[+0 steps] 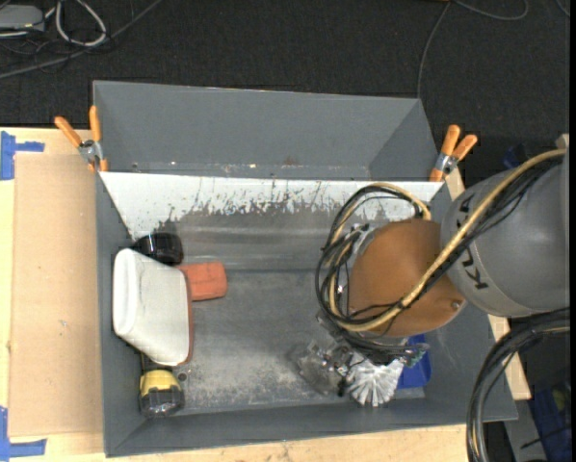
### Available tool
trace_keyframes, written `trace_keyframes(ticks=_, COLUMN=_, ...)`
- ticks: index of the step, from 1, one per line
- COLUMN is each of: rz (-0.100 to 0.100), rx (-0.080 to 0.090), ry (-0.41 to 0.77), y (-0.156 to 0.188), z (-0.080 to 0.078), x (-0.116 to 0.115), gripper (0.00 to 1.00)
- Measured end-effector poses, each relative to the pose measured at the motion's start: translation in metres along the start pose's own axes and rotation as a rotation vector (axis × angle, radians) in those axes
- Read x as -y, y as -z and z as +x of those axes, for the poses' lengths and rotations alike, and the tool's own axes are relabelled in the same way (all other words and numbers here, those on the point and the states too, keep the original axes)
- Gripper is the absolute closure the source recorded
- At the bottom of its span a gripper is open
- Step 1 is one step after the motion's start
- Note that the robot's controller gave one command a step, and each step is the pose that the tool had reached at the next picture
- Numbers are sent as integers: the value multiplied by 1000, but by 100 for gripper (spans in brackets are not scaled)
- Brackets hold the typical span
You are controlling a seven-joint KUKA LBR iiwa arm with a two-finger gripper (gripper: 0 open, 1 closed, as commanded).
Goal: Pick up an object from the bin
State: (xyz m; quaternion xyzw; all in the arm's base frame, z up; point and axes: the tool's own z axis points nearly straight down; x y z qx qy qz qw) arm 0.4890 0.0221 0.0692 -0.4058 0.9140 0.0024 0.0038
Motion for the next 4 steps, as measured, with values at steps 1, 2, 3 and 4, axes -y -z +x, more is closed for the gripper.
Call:
trace_keyframes(ticks=1, rz=0, rx=0, ry=1, y=0, z=0, x=0, gripper=100)
trace_keyframes(ticks=2, rz=-1, rx=1, ry=25, y=5, z=-2, x=0, gripper=100)
trace_keyframes(ticks=3, rz=-1, rx=0, ry=-1, y=19, z=-1, x=4, gripper=100)
trace_keyframes(ticks=4, rz=-3, rx=-1, ry=24, y=17, z=8, x=7, gripper=100)
